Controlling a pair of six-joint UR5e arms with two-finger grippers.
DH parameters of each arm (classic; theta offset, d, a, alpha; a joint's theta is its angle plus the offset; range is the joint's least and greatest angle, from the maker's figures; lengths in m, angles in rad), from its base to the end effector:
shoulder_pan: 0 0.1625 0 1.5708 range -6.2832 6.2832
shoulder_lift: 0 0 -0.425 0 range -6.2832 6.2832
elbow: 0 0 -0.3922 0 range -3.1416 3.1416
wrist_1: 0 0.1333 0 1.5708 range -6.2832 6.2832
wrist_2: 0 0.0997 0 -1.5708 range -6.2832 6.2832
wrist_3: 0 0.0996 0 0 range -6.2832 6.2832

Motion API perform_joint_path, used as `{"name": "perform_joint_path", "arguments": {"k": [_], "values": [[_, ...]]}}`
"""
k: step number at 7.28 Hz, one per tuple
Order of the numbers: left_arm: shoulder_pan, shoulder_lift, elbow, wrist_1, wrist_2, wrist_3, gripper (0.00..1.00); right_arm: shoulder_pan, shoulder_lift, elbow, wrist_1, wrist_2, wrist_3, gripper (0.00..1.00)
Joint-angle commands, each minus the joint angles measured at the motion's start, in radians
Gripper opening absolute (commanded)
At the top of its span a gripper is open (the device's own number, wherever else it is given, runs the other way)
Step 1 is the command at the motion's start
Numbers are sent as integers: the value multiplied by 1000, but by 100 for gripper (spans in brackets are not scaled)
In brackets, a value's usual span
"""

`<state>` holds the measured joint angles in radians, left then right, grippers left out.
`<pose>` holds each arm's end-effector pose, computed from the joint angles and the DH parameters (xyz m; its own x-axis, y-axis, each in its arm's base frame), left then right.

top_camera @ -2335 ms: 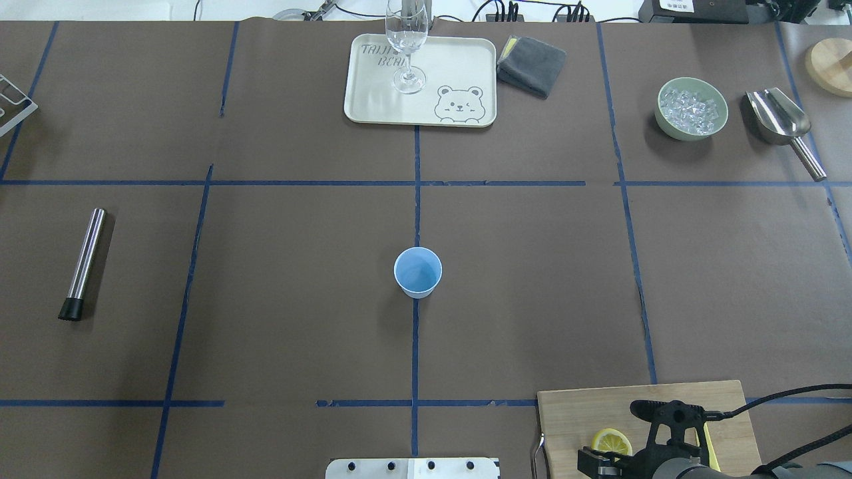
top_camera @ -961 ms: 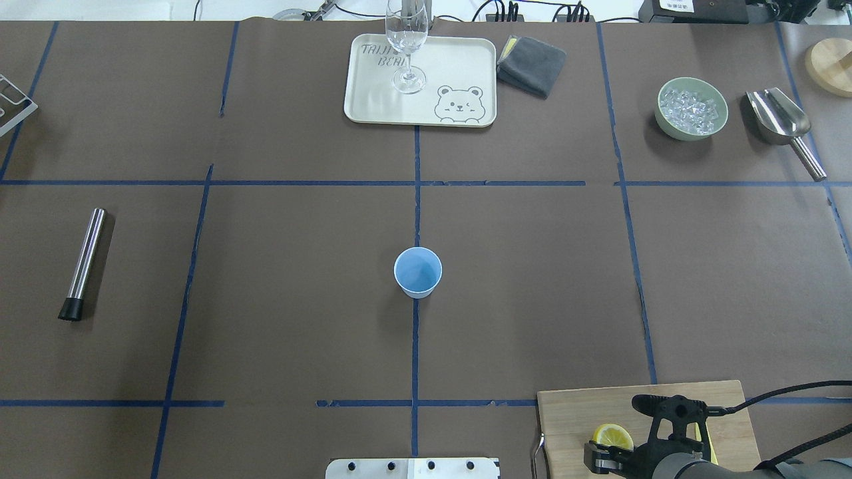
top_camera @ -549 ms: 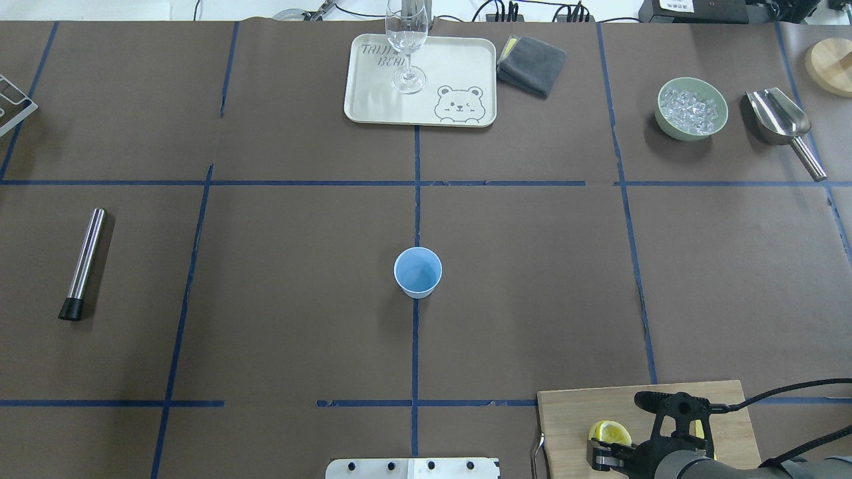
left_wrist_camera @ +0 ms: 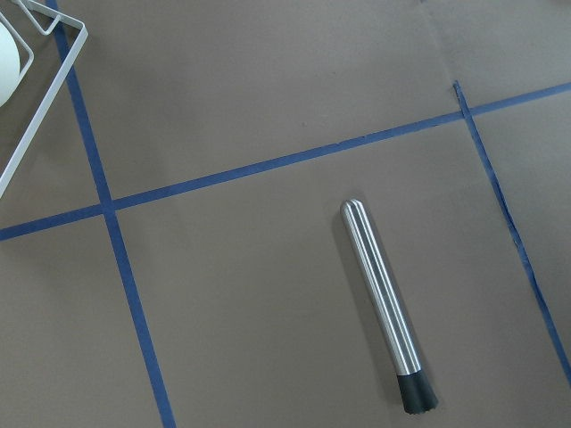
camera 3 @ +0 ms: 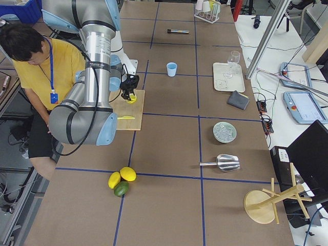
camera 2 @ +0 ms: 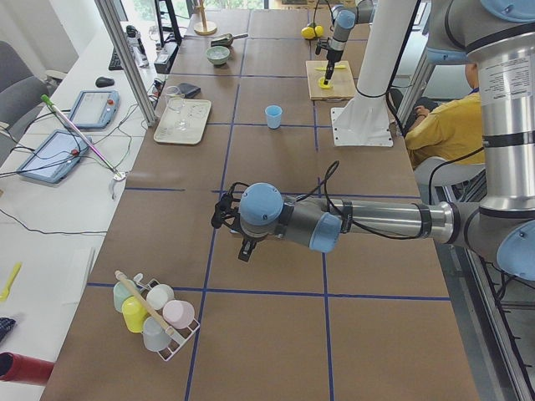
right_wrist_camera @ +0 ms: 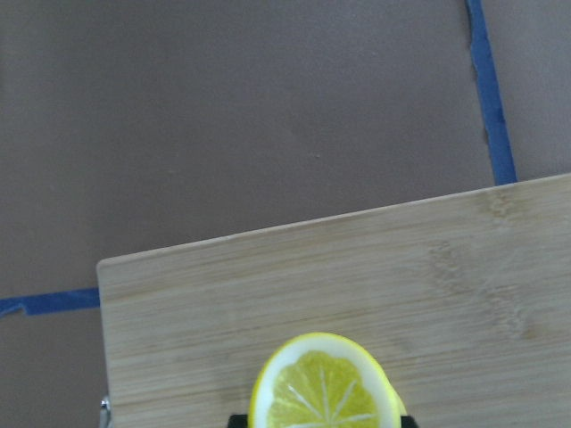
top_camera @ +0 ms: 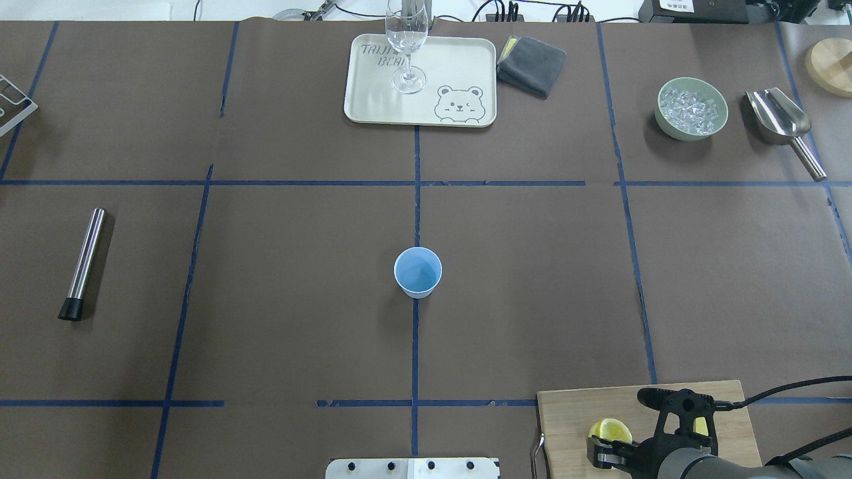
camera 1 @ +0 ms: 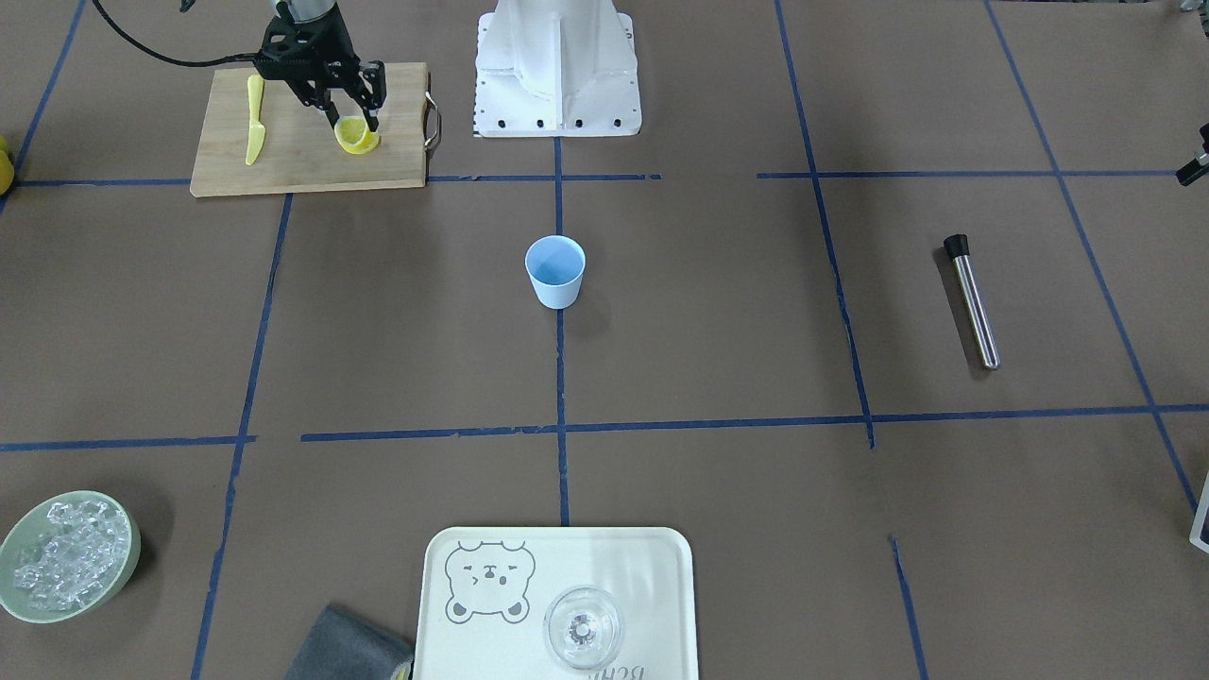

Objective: Squeeze lemon into cup
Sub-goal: 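Close the right gripper on the lemon slice and lift it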

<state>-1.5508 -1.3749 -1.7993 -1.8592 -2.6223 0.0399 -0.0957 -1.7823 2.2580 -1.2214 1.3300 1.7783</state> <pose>-0.0384 -0.4203 0.5820 0.4895 0.3214 -0.8106 -0.0385 0.9367 0.3481 -0.4113 -0.1183 0.3908 0.6441 0.1392 0.7522 -0.2190 0.9757 0.0070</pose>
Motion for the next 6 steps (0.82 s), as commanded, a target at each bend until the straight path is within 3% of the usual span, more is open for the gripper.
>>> {"name": "perform_joint_path", "arguments": {"k": [1,6], "values": [[0,-1,0,0,-1,0,100,4,-8,23,-3,0,1,61],[0,0,0,0,-1,0,100,57,7,74,-3,2,0,61]]}}
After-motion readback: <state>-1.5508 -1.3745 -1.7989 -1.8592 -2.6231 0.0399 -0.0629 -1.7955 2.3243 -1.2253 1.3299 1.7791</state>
